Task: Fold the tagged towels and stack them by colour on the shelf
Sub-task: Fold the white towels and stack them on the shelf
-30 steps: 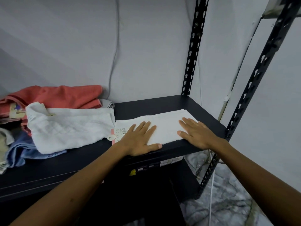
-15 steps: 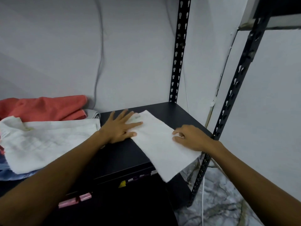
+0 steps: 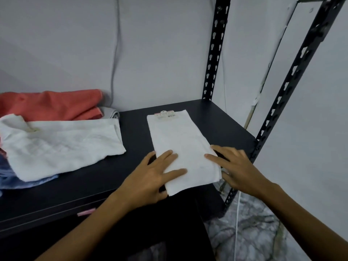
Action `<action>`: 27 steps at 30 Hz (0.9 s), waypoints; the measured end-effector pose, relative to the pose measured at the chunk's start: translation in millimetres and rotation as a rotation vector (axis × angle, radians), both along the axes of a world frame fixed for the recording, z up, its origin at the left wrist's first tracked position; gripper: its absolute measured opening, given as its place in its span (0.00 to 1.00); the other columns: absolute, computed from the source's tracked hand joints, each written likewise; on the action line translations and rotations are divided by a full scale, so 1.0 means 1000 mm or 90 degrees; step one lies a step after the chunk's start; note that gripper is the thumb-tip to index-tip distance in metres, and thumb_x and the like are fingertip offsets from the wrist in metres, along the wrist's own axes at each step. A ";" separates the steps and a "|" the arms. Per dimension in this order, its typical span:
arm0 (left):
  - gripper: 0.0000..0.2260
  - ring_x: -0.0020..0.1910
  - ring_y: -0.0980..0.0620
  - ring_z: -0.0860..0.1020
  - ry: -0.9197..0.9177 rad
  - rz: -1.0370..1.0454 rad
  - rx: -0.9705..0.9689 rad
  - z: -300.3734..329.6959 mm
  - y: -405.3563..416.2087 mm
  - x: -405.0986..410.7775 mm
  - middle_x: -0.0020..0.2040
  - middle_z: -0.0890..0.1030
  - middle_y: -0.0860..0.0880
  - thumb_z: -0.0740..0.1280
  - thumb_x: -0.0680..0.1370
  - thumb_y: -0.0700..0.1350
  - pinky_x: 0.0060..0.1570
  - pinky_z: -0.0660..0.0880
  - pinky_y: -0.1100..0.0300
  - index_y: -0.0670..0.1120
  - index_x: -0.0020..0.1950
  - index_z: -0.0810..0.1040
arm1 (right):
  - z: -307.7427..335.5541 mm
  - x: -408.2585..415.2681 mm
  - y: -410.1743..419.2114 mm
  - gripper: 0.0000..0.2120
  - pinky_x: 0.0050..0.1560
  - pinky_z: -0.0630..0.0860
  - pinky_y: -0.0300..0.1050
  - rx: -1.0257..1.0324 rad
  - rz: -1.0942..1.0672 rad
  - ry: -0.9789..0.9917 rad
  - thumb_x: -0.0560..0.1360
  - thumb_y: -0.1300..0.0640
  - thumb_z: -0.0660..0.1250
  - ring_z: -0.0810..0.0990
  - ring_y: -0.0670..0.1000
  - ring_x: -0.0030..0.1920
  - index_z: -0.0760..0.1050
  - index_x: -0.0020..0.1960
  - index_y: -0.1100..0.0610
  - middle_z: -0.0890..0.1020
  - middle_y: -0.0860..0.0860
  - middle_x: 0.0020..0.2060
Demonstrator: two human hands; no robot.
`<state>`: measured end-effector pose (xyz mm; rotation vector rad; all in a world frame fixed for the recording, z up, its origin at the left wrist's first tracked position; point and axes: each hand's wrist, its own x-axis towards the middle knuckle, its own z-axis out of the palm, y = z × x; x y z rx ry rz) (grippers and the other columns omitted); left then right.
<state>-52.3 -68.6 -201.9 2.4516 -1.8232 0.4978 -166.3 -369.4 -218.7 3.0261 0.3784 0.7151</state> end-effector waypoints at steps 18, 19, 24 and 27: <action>0.11 0.49 0.53 0.80 0.197 -0.036 -0.369 -0.003 0.010 -0.007 0.46 0.84 0.50 0.71 0.71 0.32 0.54 0.75 0.59 0.41 0.51 0.84 | 0.001 -0.008 0.010 0.03 0.47 0.75 0.51 -0.018 0.225 -0.202 0.78 0.62 0.66 0.77 0.56 0.51 0.74 0.52 0.58 0.78 0.54 0.51; 0.11 0.49 0.53 0.80 0.205 -0.025 -0.377 -0.002 0.011 -0.007 0.46 0.84 0.50 0.71 0.70 0.30 0.53 0.75 0.59 0.40 0.51 0.84 | 0.004 -0.008 0.010 0.03 0.46 0.75 0.51 -0.004 0.231 -0.203 0.78 0.63 0.65 0.78 0.56 0.50 0.76 0.51 0.60 0.80 0.55 0.49; 0.09 0.43 0.55 0.80 0.337 0.015 -0.415 0.007 0.013 -0.016 0.45 0.82 0.58 0.70 0.74 0.37 0.40 0.76 0.57 0.49 0.50 0.81 | 0.011 -0.014 0.014 0.09 0.54 0.77 0.51 0.149 0.244 -0.174 0.77 0.64 0.65 0.81 0.55 0.56 0.76 0.57 0.60 0.83 0.56 0.53; 0.07 0.38 0.52 0.79 0.429 0.027 -0.443 0.016 0.010 -0.019 0.42 0.82 0.56 0.77 0.72 0.40 0.36 0.75 0.57 0.47 0.46 0.81 | 0.012 -0.015 0.028 0.12 0.55 0.79 0.49 0.330 0.242 -0.122 0.76 0.63 0.68 0.82 0.51 0.57 0.79 0.59 0.60 0.84 0.52 0.55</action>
